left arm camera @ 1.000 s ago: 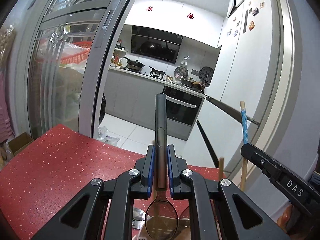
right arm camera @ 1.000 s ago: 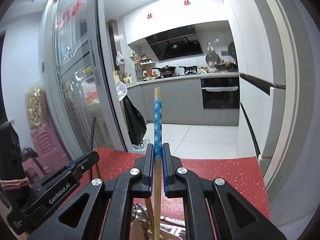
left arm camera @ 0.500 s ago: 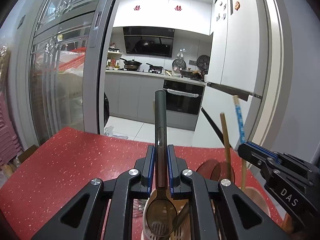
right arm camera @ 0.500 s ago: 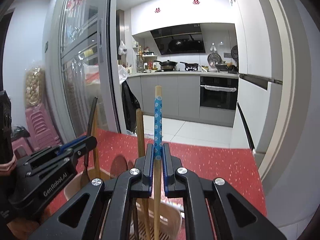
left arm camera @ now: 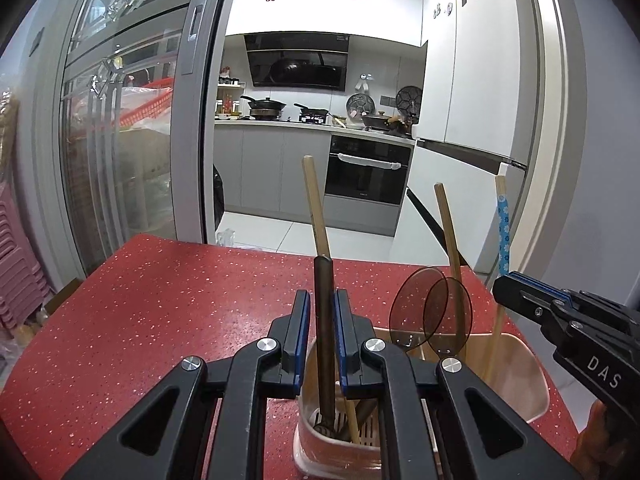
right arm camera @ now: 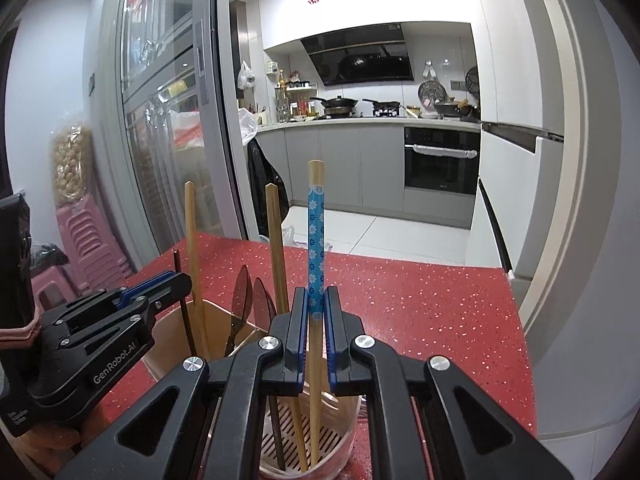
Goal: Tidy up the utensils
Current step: 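Open both tools to release the chopstick and spoon into the holder, then move both tools back over the remaining utensils on the table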
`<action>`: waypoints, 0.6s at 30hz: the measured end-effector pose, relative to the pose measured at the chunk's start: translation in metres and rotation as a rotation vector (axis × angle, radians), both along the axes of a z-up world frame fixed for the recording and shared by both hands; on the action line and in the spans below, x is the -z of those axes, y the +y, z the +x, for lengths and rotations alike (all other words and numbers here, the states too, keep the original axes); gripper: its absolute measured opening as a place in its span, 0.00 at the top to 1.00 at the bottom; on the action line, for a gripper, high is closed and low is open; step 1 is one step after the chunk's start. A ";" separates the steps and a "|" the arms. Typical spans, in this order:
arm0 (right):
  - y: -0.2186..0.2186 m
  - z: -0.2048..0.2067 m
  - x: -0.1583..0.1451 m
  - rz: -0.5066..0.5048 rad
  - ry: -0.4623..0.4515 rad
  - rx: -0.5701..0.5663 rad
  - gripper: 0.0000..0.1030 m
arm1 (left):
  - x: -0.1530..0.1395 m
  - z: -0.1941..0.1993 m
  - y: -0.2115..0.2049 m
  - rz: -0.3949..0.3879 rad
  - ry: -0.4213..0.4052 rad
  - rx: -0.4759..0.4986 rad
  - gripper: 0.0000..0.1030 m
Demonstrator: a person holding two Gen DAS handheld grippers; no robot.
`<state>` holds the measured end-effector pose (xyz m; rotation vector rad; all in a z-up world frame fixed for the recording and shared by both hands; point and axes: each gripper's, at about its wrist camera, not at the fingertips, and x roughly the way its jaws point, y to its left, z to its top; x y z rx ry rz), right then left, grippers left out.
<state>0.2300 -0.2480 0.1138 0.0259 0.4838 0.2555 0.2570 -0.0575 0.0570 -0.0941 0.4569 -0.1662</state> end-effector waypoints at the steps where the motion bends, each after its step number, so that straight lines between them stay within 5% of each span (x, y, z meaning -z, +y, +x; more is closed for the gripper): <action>1: -0.001 0.001 0.000 0.005 0.008 -0.002 0.91 | -0.001 -0.001 0.001 -0.002 0.001 -0.001 0.64; 6: -0.003 0.003 0.000 0.021 0.049 -0.019 0.85 | -0.009 -0.011 0.005 -0.005 0.000 -0.007 0.64; 8: -0.004 0.001 -0.002 0.022 0.053 -0.020 0.60 | -0.011 -0.014 0.005 -0.003 0.001 -0.008 0.64; 18: -0.009 -0.033 -0.016 0.047 0.051 -0.028 0.52 | -0.010 -0.050 0.025 0.010 0.084 -0.031 0.64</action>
